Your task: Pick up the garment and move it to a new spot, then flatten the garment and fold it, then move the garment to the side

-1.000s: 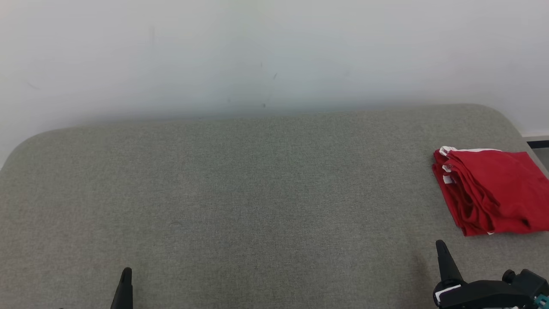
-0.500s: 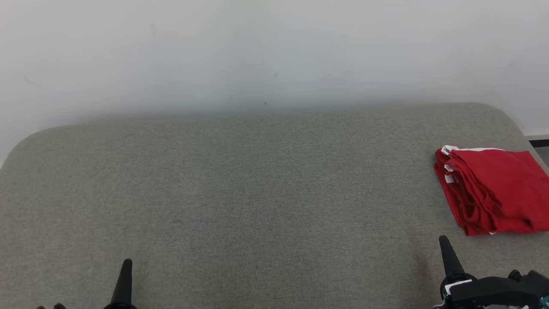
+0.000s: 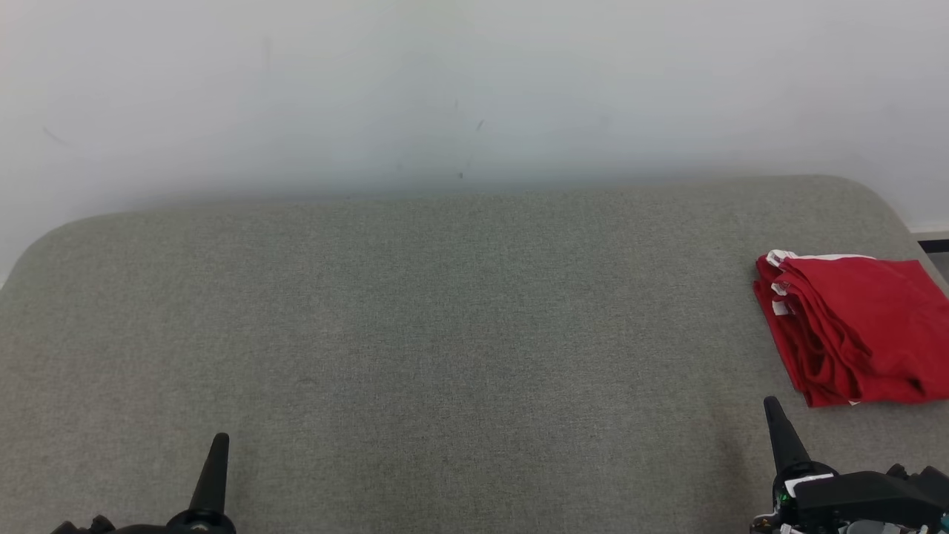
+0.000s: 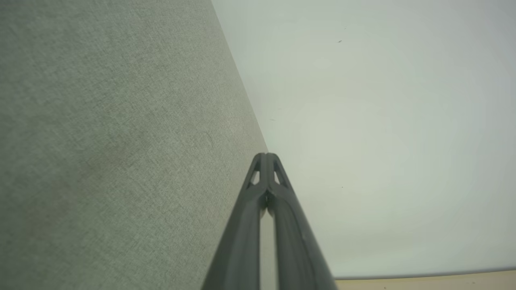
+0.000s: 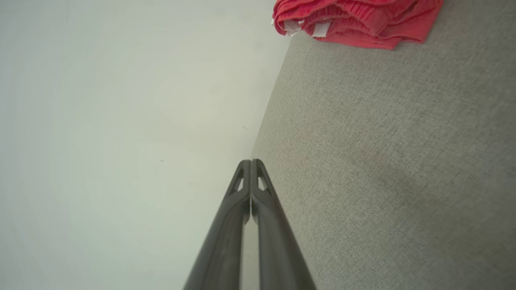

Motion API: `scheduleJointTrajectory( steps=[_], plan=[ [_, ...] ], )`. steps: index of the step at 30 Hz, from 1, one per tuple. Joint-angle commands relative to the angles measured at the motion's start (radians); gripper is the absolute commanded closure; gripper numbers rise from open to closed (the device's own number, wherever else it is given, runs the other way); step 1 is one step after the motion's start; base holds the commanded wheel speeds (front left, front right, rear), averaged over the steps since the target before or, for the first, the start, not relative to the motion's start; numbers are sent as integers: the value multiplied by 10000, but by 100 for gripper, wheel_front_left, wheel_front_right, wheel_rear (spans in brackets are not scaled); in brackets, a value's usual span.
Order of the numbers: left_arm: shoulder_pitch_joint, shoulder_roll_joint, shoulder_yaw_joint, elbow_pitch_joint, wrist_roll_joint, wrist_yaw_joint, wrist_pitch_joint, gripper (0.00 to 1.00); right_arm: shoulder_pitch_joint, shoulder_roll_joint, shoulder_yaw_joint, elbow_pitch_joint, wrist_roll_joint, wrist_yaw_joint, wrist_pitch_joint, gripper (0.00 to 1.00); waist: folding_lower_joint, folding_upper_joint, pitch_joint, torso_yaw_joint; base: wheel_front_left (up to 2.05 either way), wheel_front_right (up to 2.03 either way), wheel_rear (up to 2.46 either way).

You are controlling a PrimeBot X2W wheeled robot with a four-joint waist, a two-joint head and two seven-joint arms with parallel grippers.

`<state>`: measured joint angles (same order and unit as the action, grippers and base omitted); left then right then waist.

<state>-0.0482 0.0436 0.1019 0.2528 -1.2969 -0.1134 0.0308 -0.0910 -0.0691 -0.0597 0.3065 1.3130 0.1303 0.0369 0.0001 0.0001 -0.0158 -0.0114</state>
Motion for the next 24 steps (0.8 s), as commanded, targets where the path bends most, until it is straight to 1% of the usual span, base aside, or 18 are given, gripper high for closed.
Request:
scheduleJointTrajectory(
  steps=[1,24],
  plan=[
    [-209,66,38,-100,-247,-41,75,100,-159,23,-68,-129,211,6,64,100,-1,-1,6,4,0,0,0],
    [-502,81,99,-94,-2009,-131,546,100,-181,131,-371,-450,1891,7,513,100,-1,-1,108,65,0,0,0]
  ],
)
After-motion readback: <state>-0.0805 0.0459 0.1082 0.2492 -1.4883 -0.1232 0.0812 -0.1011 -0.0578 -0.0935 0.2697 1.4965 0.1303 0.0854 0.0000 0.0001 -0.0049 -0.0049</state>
